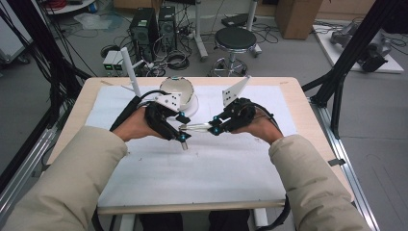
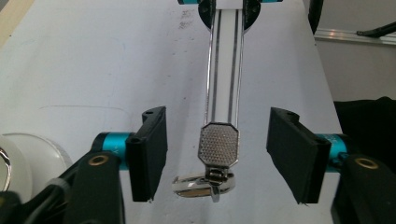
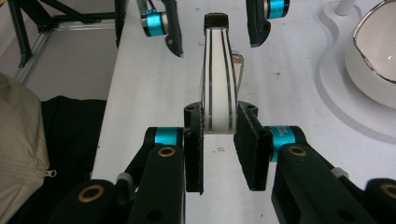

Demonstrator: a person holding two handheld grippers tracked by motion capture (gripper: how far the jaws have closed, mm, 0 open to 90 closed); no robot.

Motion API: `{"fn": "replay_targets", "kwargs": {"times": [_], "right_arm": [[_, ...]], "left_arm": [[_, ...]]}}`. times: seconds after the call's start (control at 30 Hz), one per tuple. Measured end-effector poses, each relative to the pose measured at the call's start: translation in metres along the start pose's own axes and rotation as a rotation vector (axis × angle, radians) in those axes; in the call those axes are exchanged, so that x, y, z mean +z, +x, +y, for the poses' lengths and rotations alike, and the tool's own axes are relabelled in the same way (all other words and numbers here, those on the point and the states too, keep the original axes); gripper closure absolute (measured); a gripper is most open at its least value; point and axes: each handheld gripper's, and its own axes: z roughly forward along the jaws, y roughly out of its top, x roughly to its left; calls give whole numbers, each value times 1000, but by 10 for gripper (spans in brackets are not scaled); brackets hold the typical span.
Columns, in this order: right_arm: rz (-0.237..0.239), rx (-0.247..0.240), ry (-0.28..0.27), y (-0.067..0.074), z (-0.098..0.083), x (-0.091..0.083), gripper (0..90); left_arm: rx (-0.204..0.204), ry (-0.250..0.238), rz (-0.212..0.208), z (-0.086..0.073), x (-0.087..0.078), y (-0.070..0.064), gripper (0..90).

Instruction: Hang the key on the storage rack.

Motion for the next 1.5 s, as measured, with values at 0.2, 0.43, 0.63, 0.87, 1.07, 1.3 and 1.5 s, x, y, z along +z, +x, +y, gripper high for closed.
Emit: {"fn": "replay_targets", "kwargs": {"times": [0.2, 0.43, 0.63, 0.87, 1.07, 1.3, 1.5], "right_arm": [[3, -5, 7, 1, 1, 3, 742], [0, 2, 7, 1, 0, 2, 742], [-2, -4, 3, 0, 0, 2, 741], [-4, -49, -19, 1, 0, 0, 736], [-65, -69, -96, 0, 0, -1, 368], [-211, 13, -196, 0, -10, -5, 4], [-279, 42, -309, 5, -29, -21, 4]], "left_arm": [[18, 9, -2, -1, 0, -2, 522], [52, 27, 5, 0, -1, -2, 721], [79, 48, 14, 1, 2, -4, 736], [64, 25, 2, 1, -2, -4, 740], [62, 28, 22, 0, -5, -3, 742], [26, -26, 42, -3, -17, 0, 742], [-31, -66, 67, -6, -31, 6, 742]]}}
